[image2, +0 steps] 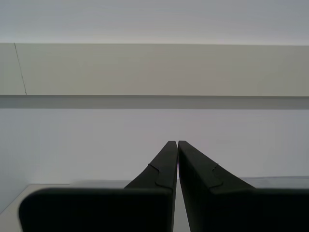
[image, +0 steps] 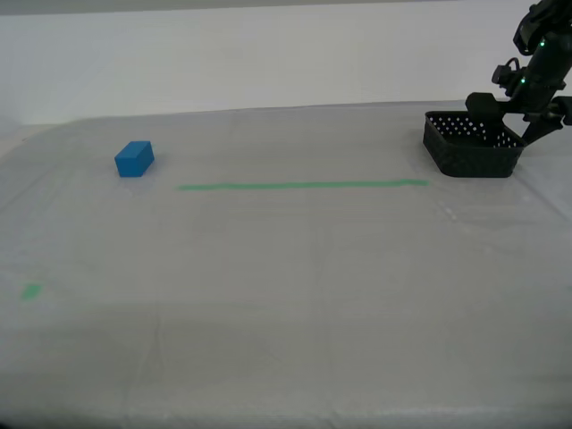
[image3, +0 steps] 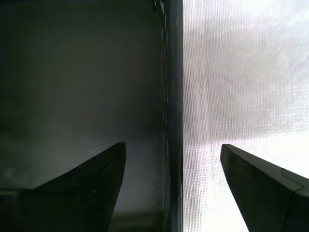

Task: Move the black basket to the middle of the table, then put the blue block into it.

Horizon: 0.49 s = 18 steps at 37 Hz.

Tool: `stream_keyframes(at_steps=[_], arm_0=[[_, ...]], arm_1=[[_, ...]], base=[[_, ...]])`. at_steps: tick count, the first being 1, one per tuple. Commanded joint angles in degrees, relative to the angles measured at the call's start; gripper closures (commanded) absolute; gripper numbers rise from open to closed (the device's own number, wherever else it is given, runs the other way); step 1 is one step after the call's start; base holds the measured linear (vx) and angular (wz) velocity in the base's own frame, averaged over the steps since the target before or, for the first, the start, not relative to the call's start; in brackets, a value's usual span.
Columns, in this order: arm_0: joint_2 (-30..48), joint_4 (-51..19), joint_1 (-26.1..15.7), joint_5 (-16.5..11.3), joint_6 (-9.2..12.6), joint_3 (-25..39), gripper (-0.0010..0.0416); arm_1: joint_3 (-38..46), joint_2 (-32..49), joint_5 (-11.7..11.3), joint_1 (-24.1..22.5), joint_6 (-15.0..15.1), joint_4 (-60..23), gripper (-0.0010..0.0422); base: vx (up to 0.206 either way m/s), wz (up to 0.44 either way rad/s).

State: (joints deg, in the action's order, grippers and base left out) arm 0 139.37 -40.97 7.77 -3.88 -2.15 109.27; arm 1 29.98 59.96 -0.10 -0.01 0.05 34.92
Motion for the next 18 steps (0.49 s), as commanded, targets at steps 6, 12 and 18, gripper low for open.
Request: stream_keyframes(at_steps=[6, 12, 18], arm_0=[[0.0, 1.4, 0.0, 0.3, 0.0, -1.3, 0.0168], [0.0, 1.9, 0.0, 0.3, 0.0, -1.2, 0.0169], [0.0, 2.0, 0.0, 0.3, 0.0, -1.3, 0.0183]], arm_1=[[0.0, 0.0, -0.1, 0.0, -0.1, 0.3, 0.0412], [0.0, 0.0, -0.1, 0.0, -0.1, 0.3, 0.0412], [0.0, 0.0, -0.1, 0.0, -0.1, 0.3, 0.0412]], base=[[0.000, 0.000], [0.000, 0.000], [0.000, 0.000]])
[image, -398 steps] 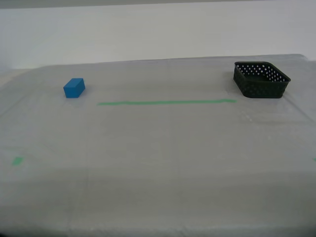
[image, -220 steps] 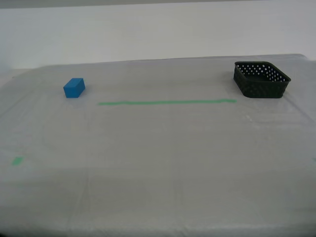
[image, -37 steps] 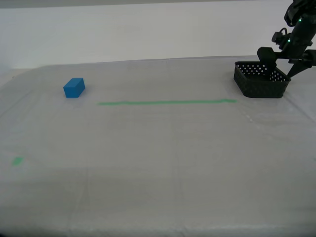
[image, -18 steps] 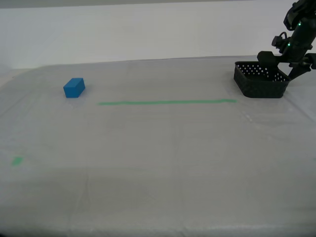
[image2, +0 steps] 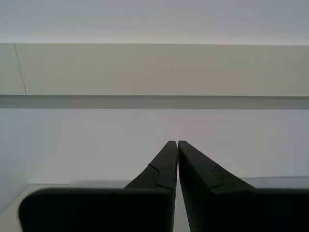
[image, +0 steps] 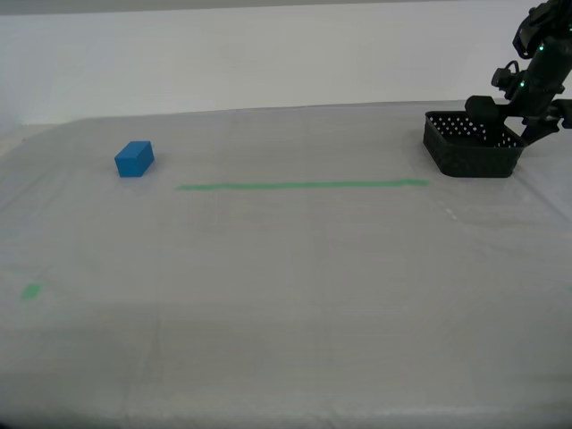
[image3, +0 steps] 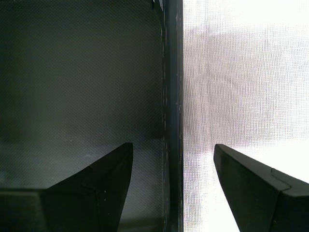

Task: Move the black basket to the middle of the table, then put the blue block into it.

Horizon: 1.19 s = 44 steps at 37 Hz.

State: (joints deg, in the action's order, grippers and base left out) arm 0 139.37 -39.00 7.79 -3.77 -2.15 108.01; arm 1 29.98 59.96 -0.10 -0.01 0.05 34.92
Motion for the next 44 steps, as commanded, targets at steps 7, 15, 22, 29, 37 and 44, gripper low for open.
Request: stream_keyframes(at_steps=[7, 15, 22, 29, 37, 44], arm_0=[[0.0, 0.4, 0.0, 0.2, 0.0, -0.1, 0.0243], [0.0, 0.9, 0.0, 0.2, 0.0, -0.1, 0.0308], [0.0, 1.1, 0.0, 0.2, 0.0, -0.1, 0.0360], [0.0, 1.3, 0.0, 0.2, 0.0, 0.0, 0.0404], [0.0, 1.5, 0.0, 0.5, 0.5, 0.0, 0.0407], [-0.3, 1.2, -0.1, 0.5, 0.6, 0.0, 0.0407]], arm_1=[[0.0, 0.0, -0.1, 0.0, -0.1, 0.3, 0.0412], [0.0, 0.0, -0.1, 0.0, -0.1, 0.3, 0.0412], [0.0, 0.0, -0.1, 0.0, -0.1, 0.3, 0.0412], [0.0, 0.0, -0.1, 0.0, -0.1, 0.3, 0.0412], [0.0, 0.0, -0.1, 0.0, -0.1, 0.3, 0.0412], [0.0, 0.0, -0.1, 0.0, -0.1, 0.3, 0.0412]], base=[[0.000, 0.000], [0.000, 0.000], [0.000, 0.000], [0.000, 0.000], [0.000, 0.000], [0.000, 0.000]])
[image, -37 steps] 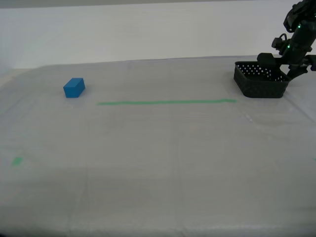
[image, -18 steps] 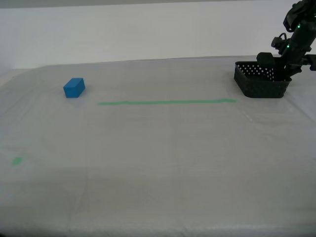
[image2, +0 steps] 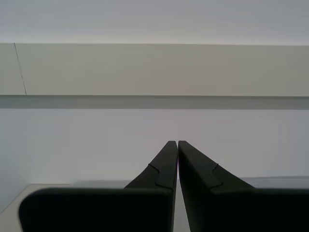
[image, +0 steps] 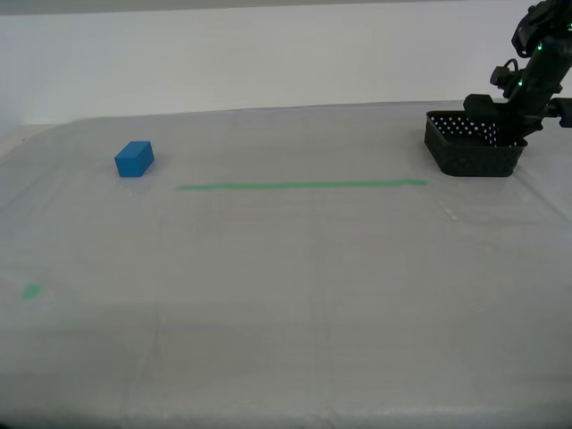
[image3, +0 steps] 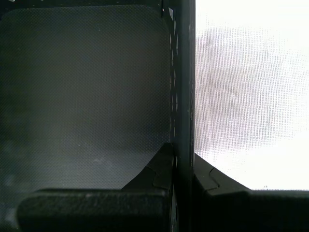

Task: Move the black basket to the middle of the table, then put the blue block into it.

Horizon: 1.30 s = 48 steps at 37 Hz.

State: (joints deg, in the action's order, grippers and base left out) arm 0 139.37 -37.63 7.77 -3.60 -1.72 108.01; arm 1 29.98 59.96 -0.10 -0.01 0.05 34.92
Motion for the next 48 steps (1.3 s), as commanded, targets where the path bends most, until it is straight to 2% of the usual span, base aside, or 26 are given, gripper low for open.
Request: stream_keyframes(at_steps=[1, 13, 24, 48], arm_0=[[-0.4, -0.2, -0.1, 0.3, 0.2, 0.0, 0.0407], [-3.5, -0.8, -0.9, 0.3, 0.1, 0.0, 0.0407], [-7.7, -4.0, -2.7, 0.3, 0.3, -0.1, 0.0407], [-13.7, -8.5, -12.0, 0.7, 8.3, -0.1, 0.0407]], arm_1=[[0.0, 0.0, -0.1, 0.0, -0.1, 0.3, 0.0412], [0.0, 0.0, -0.1, 0.0, -0.1, 0.3, 0.0412], [0.0, 0.0, -0.1, 0.0, -0.1, 0.3, 0.0412], [0.0, 0.0, -0.1, 0.0, -0.1, 0.3, 0.0412]], base=[[0.000, 0.000], [0.000, 0.000], [0.000, 0.000], [0.000, 0.000]])
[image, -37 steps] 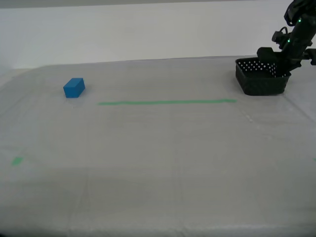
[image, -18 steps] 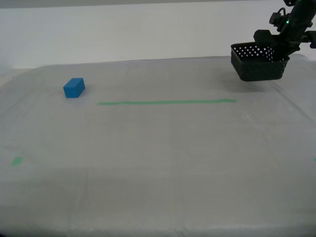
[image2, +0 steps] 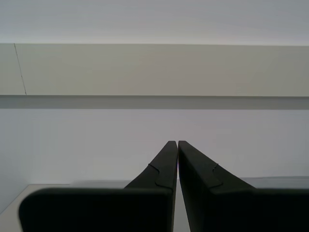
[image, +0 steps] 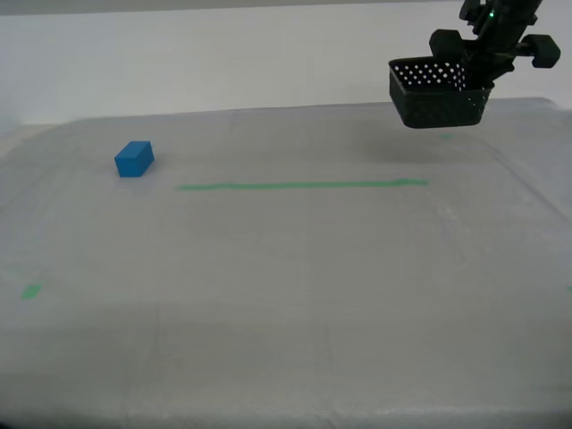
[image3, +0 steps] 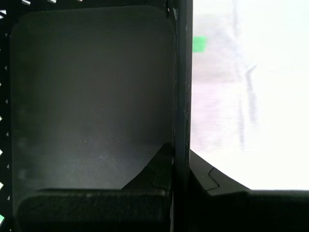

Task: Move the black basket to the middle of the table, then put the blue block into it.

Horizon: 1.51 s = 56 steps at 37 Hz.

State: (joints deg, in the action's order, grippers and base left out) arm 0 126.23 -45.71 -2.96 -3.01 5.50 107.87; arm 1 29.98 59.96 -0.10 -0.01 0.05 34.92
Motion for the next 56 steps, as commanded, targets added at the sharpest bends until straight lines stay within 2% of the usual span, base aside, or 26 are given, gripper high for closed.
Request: stream_keyframes(at_steps=[1, 9, 20, 27, 43, 56], arm_0=[[-0.7, -0.6, -1.7, 0.2, 1.3, 0.0, 0.0407], [-1.4, -1.5, -5.5, 0.2, 2.4, 0.0, 0.0407], [-1.5, -1.9, -10.9, 0.2, 5.4, 0.0, 0.0407], [-1.5, -2.1, -14.1, 0.2, 7.9, 0.0, 0.0407], [-1.5, -2.4, -20.9, 1.6, 12.1, 0.0, 0.0407], [-1.5, -2.4, -25.3, 1.6, 16.2, 0.0, 0.0407]], arm_1=[[0.0, 0.0, -0.1, 0.0, -0.1, 0.3, 0.0412], [0.0, 0.0, -0.1, 0.0, -0.1, 0.3, 0.0412], [0.0, 0.0, -0.1, 0.0, 0.0, 0.3, 0.0412], [0.0, 0.0, -0.1, 0.0, -0.1, 0.3, 0.0412], [0.0, 0.0, -0.1, 0.0, 0.0, 0.3, 0.0412], [0.0, 0.0, -0.1, 0.0, -0.1, 0.3, 0.0412]], base=[[0.000, 0.000], [0.000, 0.000], [0.000, 0.000], [0.000, 0.000], [0.000, 0.000], [0.000, 0.000]])
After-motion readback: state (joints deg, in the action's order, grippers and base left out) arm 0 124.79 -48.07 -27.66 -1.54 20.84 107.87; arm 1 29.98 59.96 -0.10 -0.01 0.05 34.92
